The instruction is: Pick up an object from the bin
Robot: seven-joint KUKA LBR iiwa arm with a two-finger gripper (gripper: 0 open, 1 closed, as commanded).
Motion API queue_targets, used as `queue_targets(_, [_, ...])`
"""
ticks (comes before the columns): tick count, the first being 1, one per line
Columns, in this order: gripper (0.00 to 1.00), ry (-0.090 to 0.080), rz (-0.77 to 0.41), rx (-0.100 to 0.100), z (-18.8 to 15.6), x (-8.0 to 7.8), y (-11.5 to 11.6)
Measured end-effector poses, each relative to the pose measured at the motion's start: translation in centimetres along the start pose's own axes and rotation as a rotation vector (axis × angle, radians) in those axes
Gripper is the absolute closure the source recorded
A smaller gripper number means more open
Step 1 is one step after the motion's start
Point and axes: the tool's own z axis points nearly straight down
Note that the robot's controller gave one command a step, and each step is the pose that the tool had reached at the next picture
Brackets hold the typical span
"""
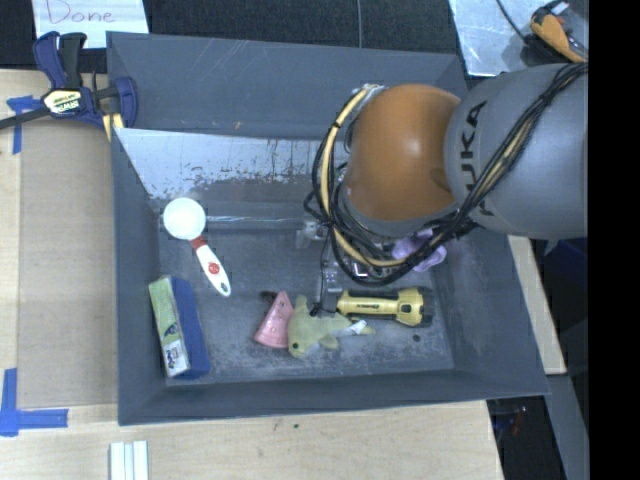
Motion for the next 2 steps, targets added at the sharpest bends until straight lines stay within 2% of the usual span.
queue_targets(1, [0.00, -0.007, 0.002, -0.001, -0.4, -0.2, 0.0])
queue_targets(2, [0.00, -0.005, -0.411, 0.000, 9.4, -1.0, 4.3])
